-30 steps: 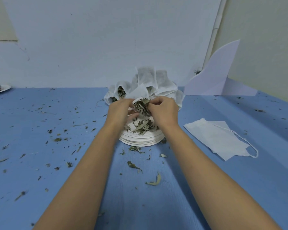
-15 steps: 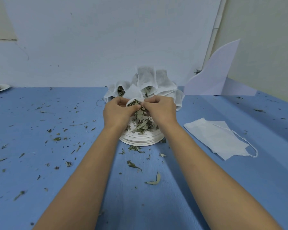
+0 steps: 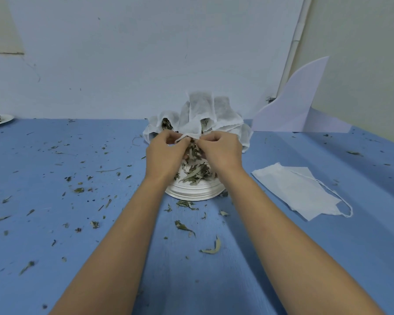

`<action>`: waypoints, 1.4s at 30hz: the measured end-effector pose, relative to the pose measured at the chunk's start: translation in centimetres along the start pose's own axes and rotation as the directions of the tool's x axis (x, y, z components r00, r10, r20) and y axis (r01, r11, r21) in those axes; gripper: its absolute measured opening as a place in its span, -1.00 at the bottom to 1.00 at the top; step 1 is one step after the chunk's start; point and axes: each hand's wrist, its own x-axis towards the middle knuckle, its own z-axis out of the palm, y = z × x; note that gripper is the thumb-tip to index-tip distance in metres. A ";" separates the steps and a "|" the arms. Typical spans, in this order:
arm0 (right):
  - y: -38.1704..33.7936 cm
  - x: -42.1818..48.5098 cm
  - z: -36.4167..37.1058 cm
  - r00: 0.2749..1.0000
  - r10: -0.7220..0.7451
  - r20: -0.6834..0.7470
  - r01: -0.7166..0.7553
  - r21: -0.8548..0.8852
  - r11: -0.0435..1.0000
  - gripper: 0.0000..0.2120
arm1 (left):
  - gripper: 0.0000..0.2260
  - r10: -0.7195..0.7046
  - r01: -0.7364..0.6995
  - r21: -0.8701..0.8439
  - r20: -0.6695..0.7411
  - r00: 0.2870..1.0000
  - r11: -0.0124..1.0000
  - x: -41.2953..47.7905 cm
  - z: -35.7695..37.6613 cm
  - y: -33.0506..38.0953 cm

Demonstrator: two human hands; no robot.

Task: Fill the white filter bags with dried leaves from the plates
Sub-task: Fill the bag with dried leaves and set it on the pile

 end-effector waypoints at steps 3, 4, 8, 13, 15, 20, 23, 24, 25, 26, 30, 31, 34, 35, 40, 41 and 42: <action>0.5 0.5 -0.5 0.996 0.054 -0.064 -0.051 0.050 0.997 -0.82 | -0.81 -0.022 0.033 -0.046 0.236 0.971 0.998 -0.1 -0.2 0.5; 0.5 0.5 -0.6 0.994 0.064 -0.084 -0.059 0.055 0.997 -0.82 | -0.73 0.006 -0.012 0.022 0.268 0.964 1.000 -0.2 -0.2 0.7; 0.7 0.4 -0.4 0.992 0.047 -0.121 -0.041 0.053 0.998 -0.82 | -0.60 0.115 -0.148 0.146 0.213 0.970 0.978 -0.7 0.6 0.8; 0.3 0.4 0.2 0.998 0.053 -0.030 -0.052 0.055 0.997 -0.82 | -0.76 0.249 -0.260 0.217 0.075 0.966 0.941 -0.5 0.4 0.8; 0.1 0.7 -0.1 0.996 0.084 0.017 -0.085 0.093 0.992 -0.81 | -0.79 0.268 -0.276 0.214 0.064 0.961 0.937 -0.4 0.0 0.7; 0.1 0.8 -0.9 0.988 0.111 0.109 -0.126 0.138 0.982 -0.84 | -0.81 0.283 -0.287 0.248 0.052 0.958 0.925 0.0 -0.3 0.5; -0.1 0.7 -1.2 0.984 0.095 0.151 -0.113 0.120 0.986 -0.84 | -0.86 0.267 -0.267 0.258 0.035 0.963 0.929 0.2 -0.5 0.0; -0.1 0.6 -1.2 0.983 0.080 0.165 -0.098 0.106 0.990 -0.83 | -0.87 0.256 -0.253 0.257 0.024 0.967 0.933 0.3 -0.6 -0.2; -0.1 0.5 -1.1 0.982 0.067 0.178 -0.085 0.092 0.992 -0.82 | -0.88 0.244 -0.238 0.256 0.008 0.970 0.937 0.4 -0.7 -0.4; -0.2 0.4 -1.0 0.981 0.059 0.187 -0.076 0.081 0.994 -0.82 | -0.88 0.234 -0.224 0.253 -0.010 0.972 0.941 0.5 -0.8 -0.6; -0.4 0.2 -0.6 0.974 0.042 0.222 -0.064 0.094 0.994 -0.80 | -0.87 0.228 -0.205 0.241 -0.070 0.971 0.949 0.6 -0.8 -0.9; -0.5 0.2 -0.7 0.968 0.037 0.249 -0.067 0.113 0.991 -0.79 | -0.87 0.234 -0.209 0.236 -0.083 0.969 0.949 0.5 -0.8 -0.9; -0.9 0.0 -0.7 0.940 0.029 0.339 -0.097 0.186 0.978 -0.80 | -0.85 0.259 -0.224 0.227 -0.138 0.956 0.948 0.4 -0.7 -0.8; -1.0 0.0 -0.7 0.931 0.029 0.363 -0.115 0.217 0.969 -0.81 | -0.84 0.272 -0.233 0.225 -0.158 0.949 0.946 0.4 -0.6 -0.7; -1.2 -0.3 -0.2 0.893 0.071 0.444 -0.217 0.287 0.933 -0.86 | -0.86 0.264 -0.223 0.173 -0.271 0.926 0.959 0.1 0.0 -0.2; -1.2 -0.3 -0.1 0.891 0.078 0.448 -0.232 0.299 0.926 -0.86 | -0.87 0.235 -0.202 0.142 -0.271 0.934 0.969 0.2 0.0 0.0; -1.2 -0.3 0.0 0.894 0.085 0.440 -0.240 0.311 0.920 -0.86 | -0.88 0.187 -0.166 0.102 -0.254 0.949 0.981 0.3 -0.1 0.1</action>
